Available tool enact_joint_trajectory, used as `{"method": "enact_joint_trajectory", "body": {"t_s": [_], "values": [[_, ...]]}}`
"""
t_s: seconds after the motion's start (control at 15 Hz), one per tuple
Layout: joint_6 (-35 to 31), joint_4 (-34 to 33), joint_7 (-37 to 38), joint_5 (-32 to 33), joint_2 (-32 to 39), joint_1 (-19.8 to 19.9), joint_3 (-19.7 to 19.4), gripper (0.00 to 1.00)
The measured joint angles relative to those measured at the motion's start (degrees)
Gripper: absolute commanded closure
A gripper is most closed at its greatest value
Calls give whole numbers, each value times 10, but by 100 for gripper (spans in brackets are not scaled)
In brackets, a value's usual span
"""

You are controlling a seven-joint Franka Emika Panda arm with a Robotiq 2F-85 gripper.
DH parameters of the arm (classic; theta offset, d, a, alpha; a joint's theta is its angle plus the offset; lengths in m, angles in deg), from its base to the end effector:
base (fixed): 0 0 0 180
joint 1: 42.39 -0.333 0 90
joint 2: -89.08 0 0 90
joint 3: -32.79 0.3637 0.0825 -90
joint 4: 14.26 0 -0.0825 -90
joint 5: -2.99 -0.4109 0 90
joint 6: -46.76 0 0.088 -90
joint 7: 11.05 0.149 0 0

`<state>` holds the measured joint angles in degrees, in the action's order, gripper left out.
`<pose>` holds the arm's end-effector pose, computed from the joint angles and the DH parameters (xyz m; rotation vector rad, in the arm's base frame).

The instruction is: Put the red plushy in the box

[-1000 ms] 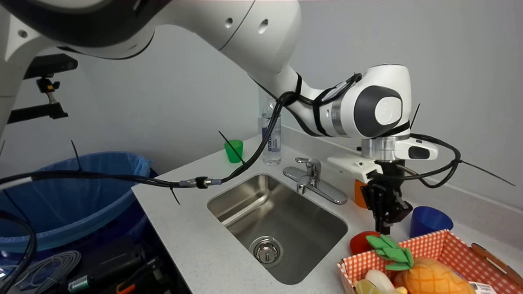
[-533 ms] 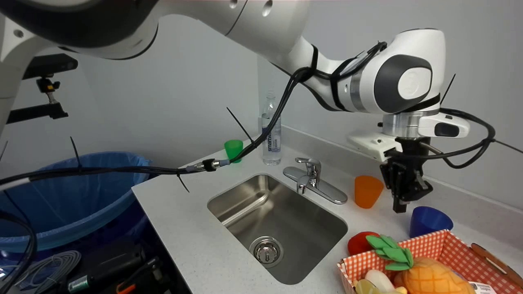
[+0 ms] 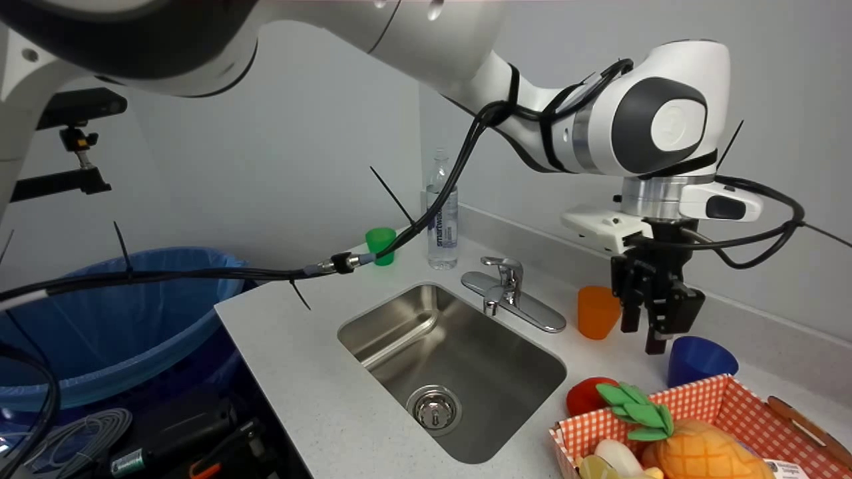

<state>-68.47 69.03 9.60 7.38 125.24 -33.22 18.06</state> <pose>0.7019 -0.2840 0.3064 2.7449 -1.0008 -0.0899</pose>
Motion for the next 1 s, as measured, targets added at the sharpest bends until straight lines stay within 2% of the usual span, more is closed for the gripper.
{"method": "enact_joint_trajectory", "body": {"t_s": [0.07, 0.13, 0.53, 0.8, 1.0], "values": [[7, 4, -2, 0, -1, -1, 1, 5], [10, 11, -3, 2, -2, -1, 1, 1], [22, 65, -18, 11, -17, -9, 4, 0], [48, 96, -19, 47, -31, -17, 4, 0], [27, 120, -19, 69, -38, -20, 4, 0]]}}
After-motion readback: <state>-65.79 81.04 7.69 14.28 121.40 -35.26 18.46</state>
